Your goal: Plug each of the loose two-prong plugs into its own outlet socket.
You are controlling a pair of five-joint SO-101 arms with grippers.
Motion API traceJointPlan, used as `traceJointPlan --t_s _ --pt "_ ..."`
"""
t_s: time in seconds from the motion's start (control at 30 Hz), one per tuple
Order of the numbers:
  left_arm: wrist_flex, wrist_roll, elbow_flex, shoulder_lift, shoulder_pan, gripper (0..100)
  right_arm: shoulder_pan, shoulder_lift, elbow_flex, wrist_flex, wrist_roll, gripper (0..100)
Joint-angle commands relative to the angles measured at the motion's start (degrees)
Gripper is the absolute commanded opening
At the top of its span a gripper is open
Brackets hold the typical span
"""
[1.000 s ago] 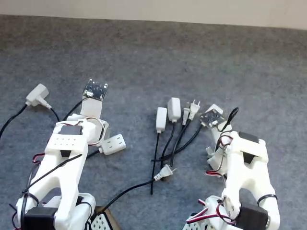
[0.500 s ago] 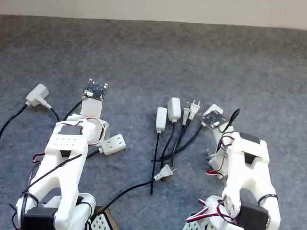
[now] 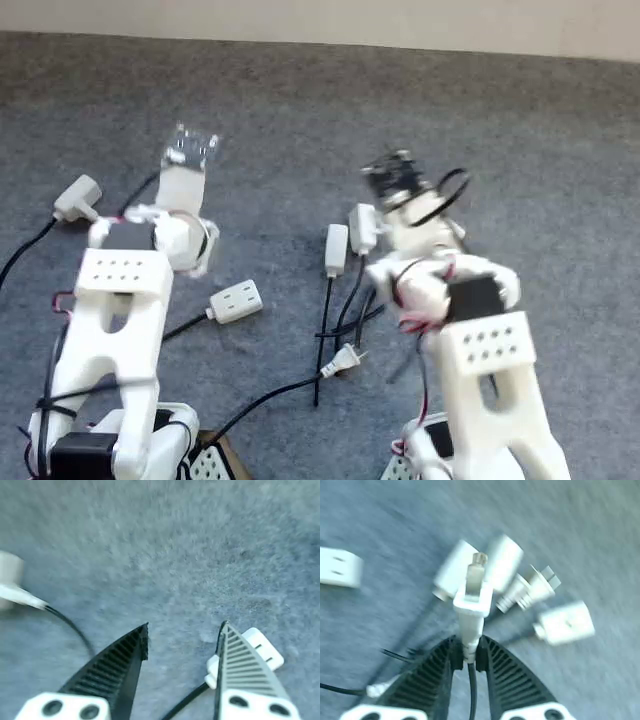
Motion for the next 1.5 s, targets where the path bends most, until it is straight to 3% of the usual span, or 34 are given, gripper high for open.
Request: traceJointPlan --t_s 0.0,0.13,0.27,0.6,0.77,1.1,1.33,1.47 --pt "14.07 -3.16 -17.89 -1.36 0.04 24 -12.35 -3.82 5.14 -9.71 -3.16 0.5" --pt "21.1 -3.25 -27.3 -1.45 0.22 25 -18.59 -4.26 13.14 -19.91 -3.16 0.5" --pt "23.82 -3.25 -30.02 -1.45 1.63 32 -22.2 -4.35 18.59 -26.77 -5.36 0.5" --pt "23.47 -2.99 -22.46 -1.89 13.14 37 -27.65 -4.44 22.02 -27.91 -8.26 0.5" --pt "14.24 -2.9 -12.88 -1.98 10.77 37 -27.56 -4.44 22.2 -27.91 -8.79 0.5" --pt "5.54 -2.9 -1.19 -1.98 8.75 37 -25.1 -4.44 21.76 -27.56 -10.46 0.5" --pt "-4.84 0.35 9.01 -1.98 8.92 37 -20.97 -4.44 13.05 -19.03 -10.46 0.5" --pt "-6.77 0.35 11.03 -1.98 10.42 37 -19.82 -3.91 6.55 -14.73 -10.37 0.5"
